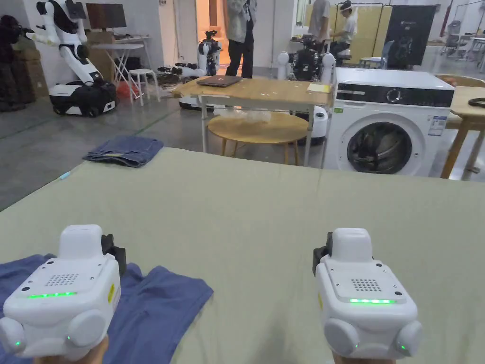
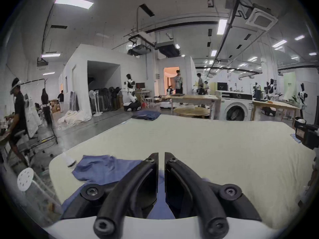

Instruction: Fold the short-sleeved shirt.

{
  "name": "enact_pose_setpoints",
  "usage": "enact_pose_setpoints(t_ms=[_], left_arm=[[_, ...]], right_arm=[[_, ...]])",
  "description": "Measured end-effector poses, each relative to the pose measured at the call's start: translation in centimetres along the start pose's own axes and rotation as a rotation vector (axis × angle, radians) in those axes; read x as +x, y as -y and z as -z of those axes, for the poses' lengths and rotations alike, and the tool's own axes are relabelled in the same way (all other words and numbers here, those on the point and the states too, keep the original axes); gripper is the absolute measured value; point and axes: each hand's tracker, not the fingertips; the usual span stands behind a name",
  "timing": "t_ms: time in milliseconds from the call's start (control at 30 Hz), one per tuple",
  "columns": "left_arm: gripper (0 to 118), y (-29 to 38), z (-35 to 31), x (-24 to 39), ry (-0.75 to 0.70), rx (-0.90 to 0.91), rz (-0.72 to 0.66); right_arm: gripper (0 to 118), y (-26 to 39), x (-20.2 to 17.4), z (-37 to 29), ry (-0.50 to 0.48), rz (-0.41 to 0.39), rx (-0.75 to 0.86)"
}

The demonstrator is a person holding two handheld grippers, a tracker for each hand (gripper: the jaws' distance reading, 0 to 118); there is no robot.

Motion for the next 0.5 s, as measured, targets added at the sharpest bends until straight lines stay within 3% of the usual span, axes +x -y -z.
enact_pose_setpoints(t_ms=[300,367,433,500], left_arm=[[4,2.9,3.9,-10.5,0.019,-0.39,-0.086],[23,3.8,5.2,-11.8,0.06,-0.466,-0.133],[29,4.7,6.3,-12.1,0.108,-0.542,-0.137],[84,5.9,8.0,-12.1,0.145,-0.626,-0.129]], right_arm=[[0,2.1,-3.8,1.3,-0.1,-0.055,-0.093],[0,2.6,-4.0,1.5,-0.102,-0.063,-0.11],[0,3.0,-4.1,1.7,-0.105,-0.069,-0.127],[0,2.9,-4.0,1.2,-0.1,-0.077,-0.141]])
